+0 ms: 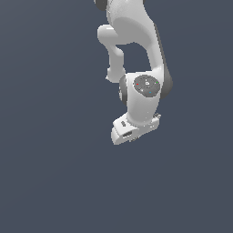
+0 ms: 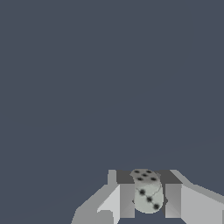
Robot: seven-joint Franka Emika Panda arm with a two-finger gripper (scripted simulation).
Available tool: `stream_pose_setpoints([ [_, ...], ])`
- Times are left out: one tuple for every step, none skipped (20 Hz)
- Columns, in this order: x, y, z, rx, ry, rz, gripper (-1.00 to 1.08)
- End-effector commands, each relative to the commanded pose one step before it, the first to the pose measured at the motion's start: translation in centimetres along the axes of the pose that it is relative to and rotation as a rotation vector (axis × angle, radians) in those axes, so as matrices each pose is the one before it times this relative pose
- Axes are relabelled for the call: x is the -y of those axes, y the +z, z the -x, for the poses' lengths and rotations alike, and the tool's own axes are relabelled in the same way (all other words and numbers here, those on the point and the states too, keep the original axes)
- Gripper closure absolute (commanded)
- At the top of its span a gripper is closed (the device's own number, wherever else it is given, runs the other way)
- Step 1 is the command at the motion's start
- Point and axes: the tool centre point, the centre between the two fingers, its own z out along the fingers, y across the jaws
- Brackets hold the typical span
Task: Pick up the object and move it to a goal position.
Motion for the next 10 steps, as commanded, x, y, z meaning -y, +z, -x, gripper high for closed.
stream_pose_setpoints([
  [0.130, -3.014, -0.231, -0.00012, -0.00011, 0.00002, 1.08],
  [0.044, -1.191, -0.112, 0.00000, 0.00000, 0.00000, 1.08],
  [0.043, -1.185, -0.115, 0.00000, 0.00000, 0.00000, 1.08],
  [0.055, -1.173, -0.123, -0.00011, -0.00037, -0.00057, 1.08],
  [0.040, -1.164, -0.121, 0.00000, 0.00000, 0.00000, 1.08],
  [0.038, -1.131, -0.122, 0.00000, 0.00000, 0.00000, 1.08],
  [0.035, -1.085, -0.121, 0.00000, 0.00000, 0.00000, 1.08],
  [0.032, -1.027, -0.118, 0.00000, 0.00000, 0.00000, 1.08],
  [0.029, -0.957, -0.114, 0.00000, 0.00000, 0.00000, 1.08],
  [0.025, -0.885, -0.110, 0.00000, 0.00000, 0.00000, 1.08],
])
